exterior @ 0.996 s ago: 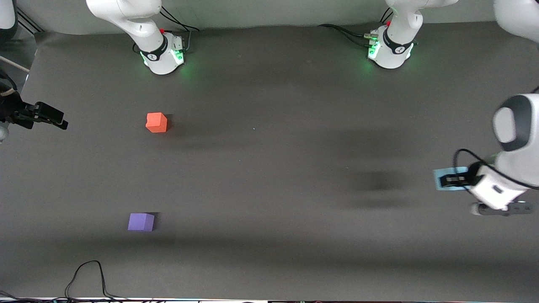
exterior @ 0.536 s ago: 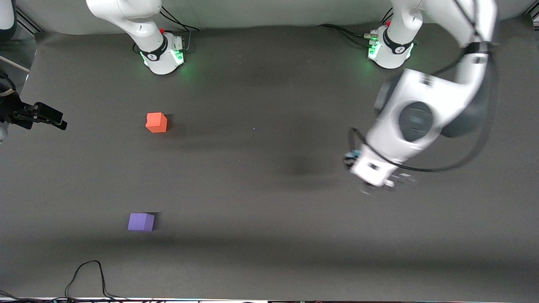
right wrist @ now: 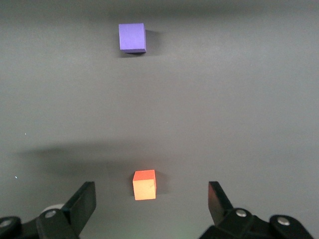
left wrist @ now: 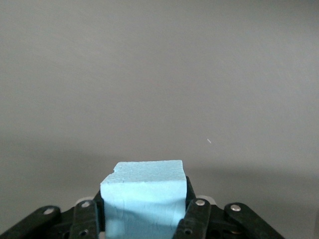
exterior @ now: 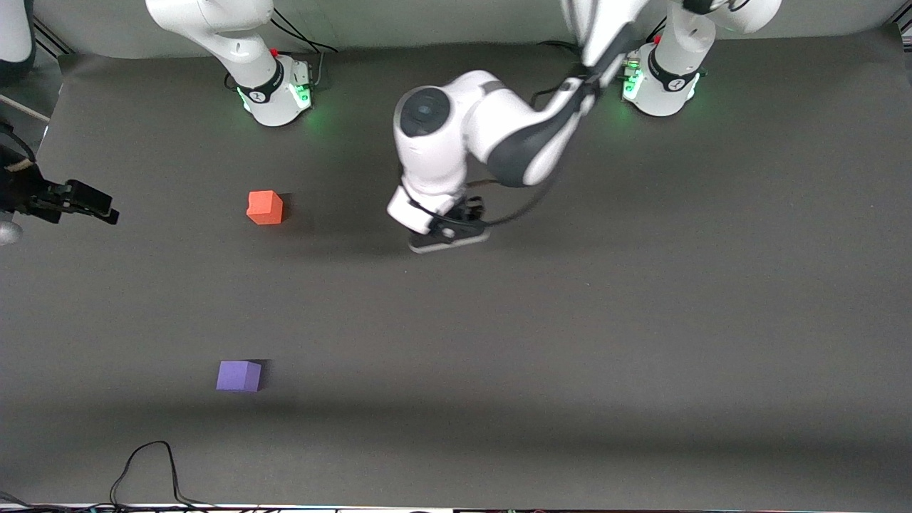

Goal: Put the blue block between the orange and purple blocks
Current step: 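Lift the blue cube and carry it toward the table's middle, then lower the blue cube while the right gripper reaches toward it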

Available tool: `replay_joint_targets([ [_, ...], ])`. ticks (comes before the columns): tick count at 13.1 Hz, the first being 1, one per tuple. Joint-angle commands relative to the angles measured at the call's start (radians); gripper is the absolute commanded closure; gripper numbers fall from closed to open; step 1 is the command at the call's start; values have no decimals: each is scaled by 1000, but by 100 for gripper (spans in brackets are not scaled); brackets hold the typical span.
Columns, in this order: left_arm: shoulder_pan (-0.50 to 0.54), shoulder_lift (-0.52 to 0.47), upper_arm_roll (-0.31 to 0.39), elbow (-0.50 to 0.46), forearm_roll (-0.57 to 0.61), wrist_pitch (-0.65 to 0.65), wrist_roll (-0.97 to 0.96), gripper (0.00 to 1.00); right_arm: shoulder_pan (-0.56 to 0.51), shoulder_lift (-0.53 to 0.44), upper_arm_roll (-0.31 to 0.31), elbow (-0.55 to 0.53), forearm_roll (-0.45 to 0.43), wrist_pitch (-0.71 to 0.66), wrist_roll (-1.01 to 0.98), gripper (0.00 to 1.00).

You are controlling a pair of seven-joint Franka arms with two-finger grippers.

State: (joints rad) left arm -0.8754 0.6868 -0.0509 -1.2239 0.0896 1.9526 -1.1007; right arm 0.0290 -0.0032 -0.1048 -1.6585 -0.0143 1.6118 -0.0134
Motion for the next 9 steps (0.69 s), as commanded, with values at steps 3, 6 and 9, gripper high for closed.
replay_joint_targets([
  [3,-63,167,23,58,42,169,-11,44,-1,8,-3,34,2,-10,-28,0],
  [6,-76,227,23,55,76,226,-14,44,6,12,2,14,17,-10,-20,0],
  [9,-76,269,25,50,96,250,-15,43,8,29,5,11,19,-10,-20,0],
])
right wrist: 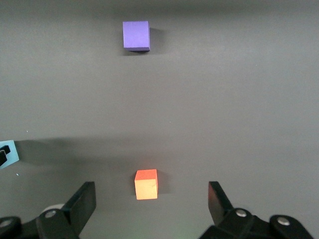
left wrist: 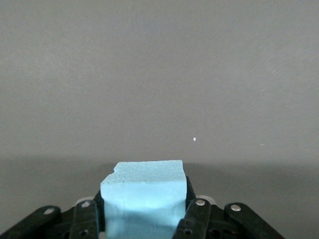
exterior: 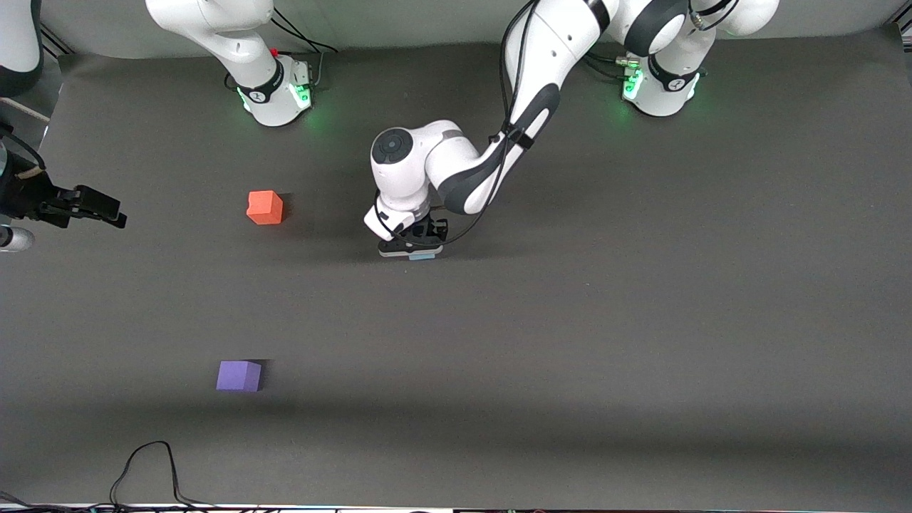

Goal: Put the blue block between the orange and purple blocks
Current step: 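Lower the blue cube while the right gripper reaches toward it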

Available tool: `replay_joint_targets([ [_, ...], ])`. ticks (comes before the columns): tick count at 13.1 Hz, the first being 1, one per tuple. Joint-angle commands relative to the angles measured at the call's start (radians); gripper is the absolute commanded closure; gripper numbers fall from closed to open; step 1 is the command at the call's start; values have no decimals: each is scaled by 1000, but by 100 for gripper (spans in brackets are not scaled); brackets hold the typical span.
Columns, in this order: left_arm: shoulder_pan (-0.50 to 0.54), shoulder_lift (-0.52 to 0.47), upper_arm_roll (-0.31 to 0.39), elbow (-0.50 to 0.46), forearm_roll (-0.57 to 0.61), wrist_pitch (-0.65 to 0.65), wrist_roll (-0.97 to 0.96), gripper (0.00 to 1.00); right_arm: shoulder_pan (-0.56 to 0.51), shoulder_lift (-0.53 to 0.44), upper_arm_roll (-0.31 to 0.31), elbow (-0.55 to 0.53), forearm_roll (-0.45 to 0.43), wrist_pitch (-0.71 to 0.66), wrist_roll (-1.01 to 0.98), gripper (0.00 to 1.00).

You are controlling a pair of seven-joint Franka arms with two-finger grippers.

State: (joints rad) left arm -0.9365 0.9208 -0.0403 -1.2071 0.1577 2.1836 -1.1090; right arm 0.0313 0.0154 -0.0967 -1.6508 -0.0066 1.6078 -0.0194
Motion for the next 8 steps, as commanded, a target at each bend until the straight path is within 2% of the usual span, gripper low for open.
replay_joint_targets([
  [1,-15,49,14,32,31,31,-8,43,6,11,0,-3,11,-6,-16,0],
  [3,-15,50,14,29,34,36,-8,42,9,8,2,-7,11,-11,-24,0],
  [4,-15,50,14,21,34,36,-6,34,19,9,2,-6,11,-19,-24,0],
  [5,-15,50,14,18,36,36,-6,11,28,9,2,-6,11,-17,-21,0],
  [6,-13,49,14,14,36,36,-2,0,51,11,2,-4,13,-17,-16,0],
  [8,-11,40,14,15,36,32,-2,0,96,12,2,-4,13,-12,-11,0],
])
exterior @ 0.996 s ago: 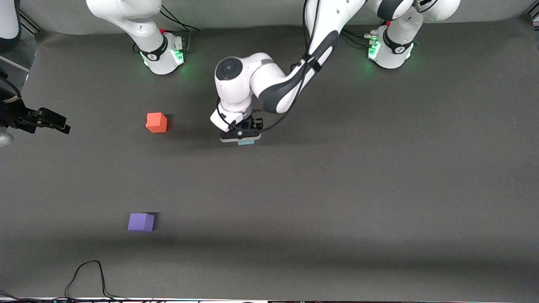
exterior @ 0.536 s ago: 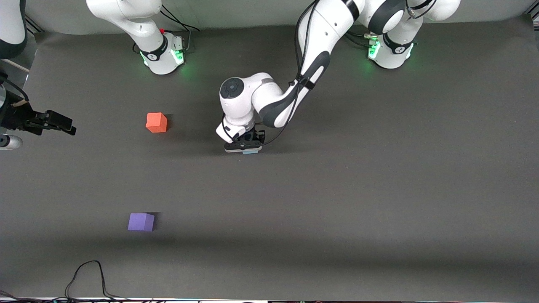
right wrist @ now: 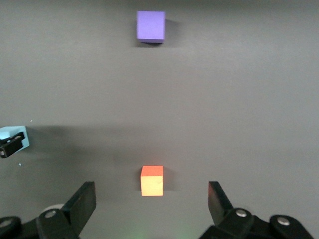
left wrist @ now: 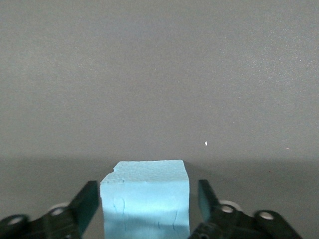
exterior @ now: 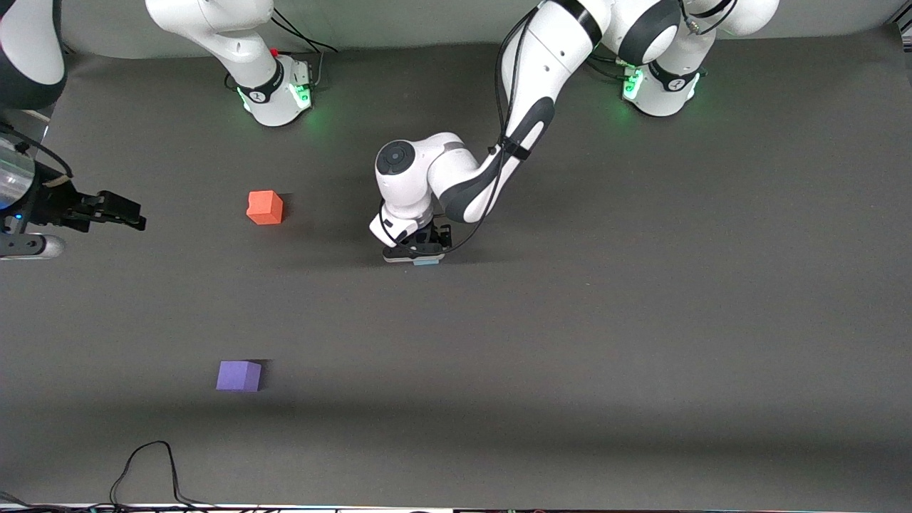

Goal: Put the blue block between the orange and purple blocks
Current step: 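Lower the blue cube while the right gripper reaches toward it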

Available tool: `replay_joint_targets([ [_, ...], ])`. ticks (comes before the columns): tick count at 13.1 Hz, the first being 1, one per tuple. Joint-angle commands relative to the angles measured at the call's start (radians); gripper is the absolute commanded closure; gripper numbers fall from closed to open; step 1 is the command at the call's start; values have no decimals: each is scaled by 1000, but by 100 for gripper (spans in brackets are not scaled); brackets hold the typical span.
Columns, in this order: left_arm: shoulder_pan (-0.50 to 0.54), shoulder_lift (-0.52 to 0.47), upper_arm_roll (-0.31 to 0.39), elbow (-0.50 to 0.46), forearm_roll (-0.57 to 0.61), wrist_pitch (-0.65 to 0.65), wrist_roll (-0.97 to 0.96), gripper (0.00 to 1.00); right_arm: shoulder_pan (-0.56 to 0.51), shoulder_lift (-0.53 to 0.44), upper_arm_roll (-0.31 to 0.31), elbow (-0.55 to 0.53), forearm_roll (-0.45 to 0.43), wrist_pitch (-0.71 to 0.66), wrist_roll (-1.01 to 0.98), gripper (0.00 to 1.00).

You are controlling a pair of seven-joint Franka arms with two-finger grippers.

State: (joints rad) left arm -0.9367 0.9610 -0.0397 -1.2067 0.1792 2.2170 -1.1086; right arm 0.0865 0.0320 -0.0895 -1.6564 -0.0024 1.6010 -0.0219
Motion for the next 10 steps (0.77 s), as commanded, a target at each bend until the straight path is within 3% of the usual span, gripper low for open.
replay_joint_targets([
  [1,-7,-19,14,16,11,-20,0,0,62,-4,-6,0,9,-6,-9,0],
  [4,50,-117,6,18,-6,-91,7,0,131,26,-6,0,39,2,-7,0],
  [7,218,-247,-43,1,-134,-195,165,0,191,77,-4,0,127,29,91,0],
  [10,425,-442,-43,-172,-271,-232,390,0,318,129,-4,-2,128,86,204,0],
])
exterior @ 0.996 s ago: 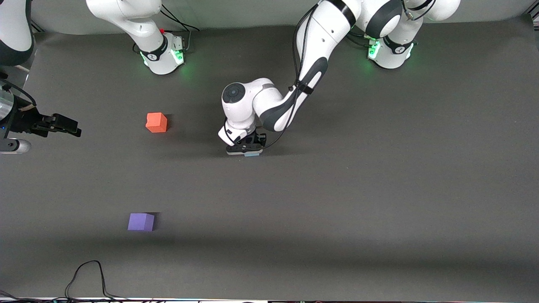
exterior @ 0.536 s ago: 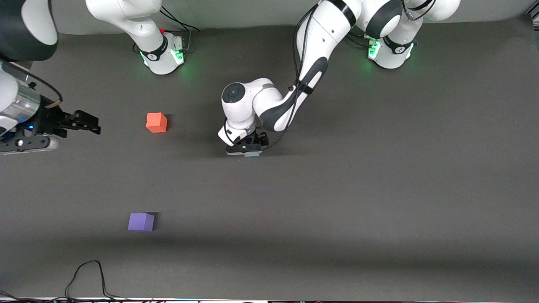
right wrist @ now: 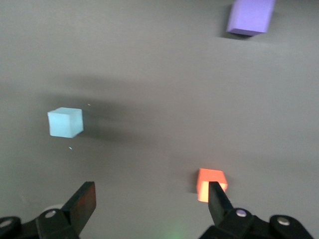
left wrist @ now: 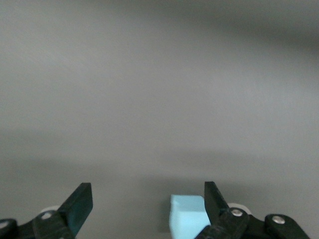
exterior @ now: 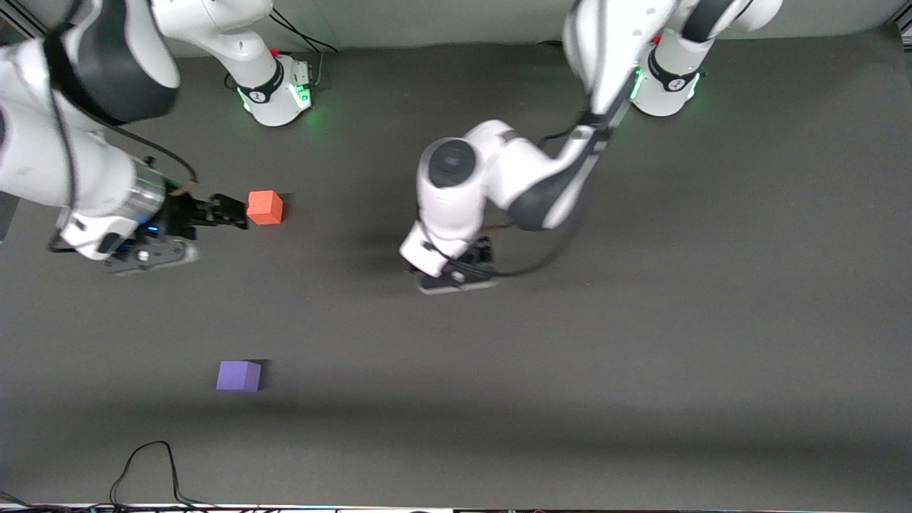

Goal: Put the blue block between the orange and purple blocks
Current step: 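Lower the blue cube while the right gripper reaches toward it, then open the left gripper and withdraw it while the right gripper approaches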

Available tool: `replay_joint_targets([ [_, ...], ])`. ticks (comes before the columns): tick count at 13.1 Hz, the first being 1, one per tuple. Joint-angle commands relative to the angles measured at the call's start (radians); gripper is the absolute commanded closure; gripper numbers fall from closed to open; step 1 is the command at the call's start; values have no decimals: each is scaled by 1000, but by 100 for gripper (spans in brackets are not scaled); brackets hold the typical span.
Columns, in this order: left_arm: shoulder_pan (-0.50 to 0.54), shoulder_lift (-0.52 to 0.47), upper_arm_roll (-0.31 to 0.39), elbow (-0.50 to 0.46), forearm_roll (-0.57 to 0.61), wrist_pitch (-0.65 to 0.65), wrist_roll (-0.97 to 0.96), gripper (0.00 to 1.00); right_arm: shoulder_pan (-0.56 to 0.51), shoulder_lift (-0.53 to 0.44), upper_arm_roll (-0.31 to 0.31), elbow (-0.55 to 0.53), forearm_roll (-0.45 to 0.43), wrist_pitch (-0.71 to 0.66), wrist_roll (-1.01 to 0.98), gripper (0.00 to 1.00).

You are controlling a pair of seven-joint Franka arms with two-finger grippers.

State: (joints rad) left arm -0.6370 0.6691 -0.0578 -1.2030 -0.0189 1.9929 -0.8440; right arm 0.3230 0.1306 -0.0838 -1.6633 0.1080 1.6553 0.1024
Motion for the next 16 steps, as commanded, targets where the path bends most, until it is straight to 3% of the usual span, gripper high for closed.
replay_joint_targets([
  [1,198,-211,-25,-235,-107,-19,216,0,111,49,-10,4,18,53,95,0],
  [5,455,-409,-24,-415,-139,-126,535,0,244,121,-11,-67,64,249,204,0],
  [9,696,-511,-19,-425,-135,-308,834,0,364,185,-11,-174,65,466,290,0],
  [11,744,-560,-17,-426,-110,-332,865,0,387,224,-11,-219,65,555,350,0],
  [13,744,-608,-17,-426,-35,-359,865,0,416,262,-11,-230,65,604,397,0],
  [16,743,-655,-17,-428,-15,-374,864,0,458,329,-11,-230,67,694,456,0],
])
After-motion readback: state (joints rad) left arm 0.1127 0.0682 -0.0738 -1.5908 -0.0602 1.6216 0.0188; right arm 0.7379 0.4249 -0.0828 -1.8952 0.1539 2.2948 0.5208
